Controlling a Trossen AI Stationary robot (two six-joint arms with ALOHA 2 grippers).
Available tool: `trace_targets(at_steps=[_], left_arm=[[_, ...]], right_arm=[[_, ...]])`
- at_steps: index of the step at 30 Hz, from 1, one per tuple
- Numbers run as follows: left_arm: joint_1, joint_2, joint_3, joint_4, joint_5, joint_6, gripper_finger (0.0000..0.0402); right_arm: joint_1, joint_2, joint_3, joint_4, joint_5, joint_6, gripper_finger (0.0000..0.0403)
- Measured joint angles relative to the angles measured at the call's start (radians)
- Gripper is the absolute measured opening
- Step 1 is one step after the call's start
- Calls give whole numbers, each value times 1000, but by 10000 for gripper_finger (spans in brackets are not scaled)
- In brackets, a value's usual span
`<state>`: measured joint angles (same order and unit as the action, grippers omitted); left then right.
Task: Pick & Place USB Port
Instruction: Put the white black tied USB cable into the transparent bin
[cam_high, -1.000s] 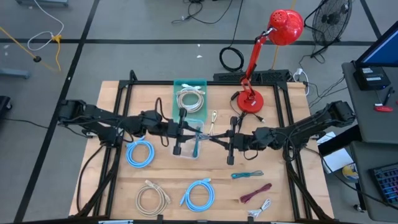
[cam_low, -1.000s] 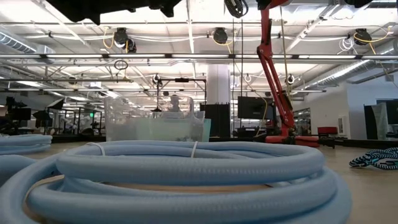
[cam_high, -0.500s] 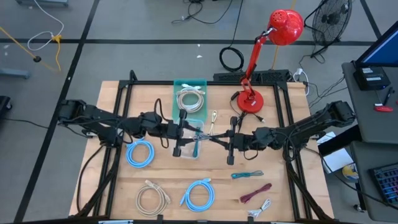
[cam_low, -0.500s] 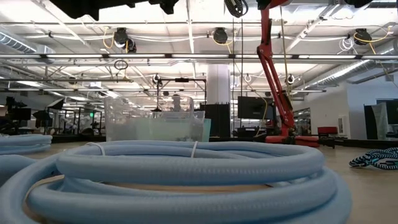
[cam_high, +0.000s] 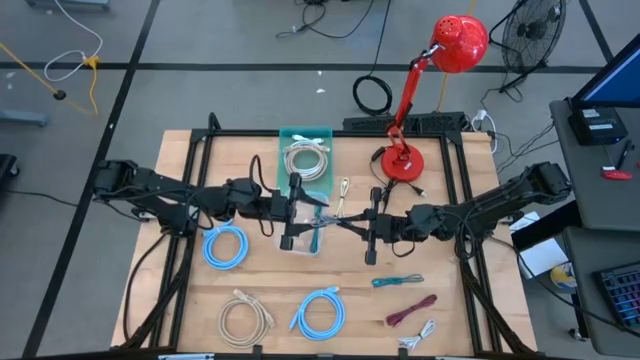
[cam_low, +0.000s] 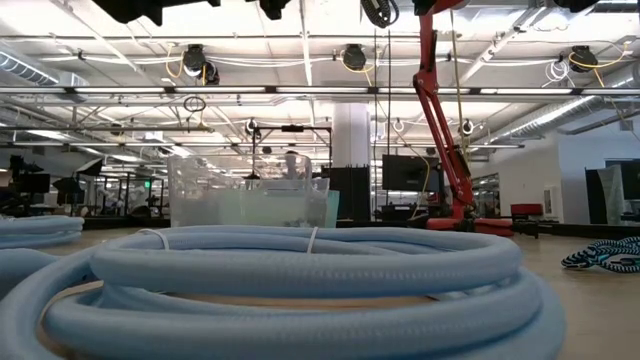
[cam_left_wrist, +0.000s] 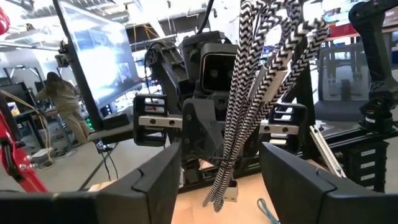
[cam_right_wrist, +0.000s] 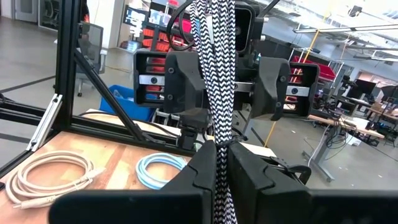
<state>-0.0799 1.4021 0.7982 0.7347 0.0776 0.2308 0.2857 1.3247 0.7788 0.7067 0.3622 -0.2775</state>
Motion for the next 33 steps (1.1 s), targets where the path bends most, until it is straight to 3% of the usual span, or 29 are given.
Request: trace_targets(at_steps=[17,23,27,33], left_arm=[[0,5,1,41,1,-8,200],[0,101,81,42,20,-23,200],[0,154,126,6,3,-10,200],[8,134,127,-69,3,-27,200]], right_arm=[[-19,0,0,9,-1,4,15],[-37,39,0,43,-2,7,15],[-43,66,-1,66,-1,3,15],[-36,54,-1,65,4,-21,15]])
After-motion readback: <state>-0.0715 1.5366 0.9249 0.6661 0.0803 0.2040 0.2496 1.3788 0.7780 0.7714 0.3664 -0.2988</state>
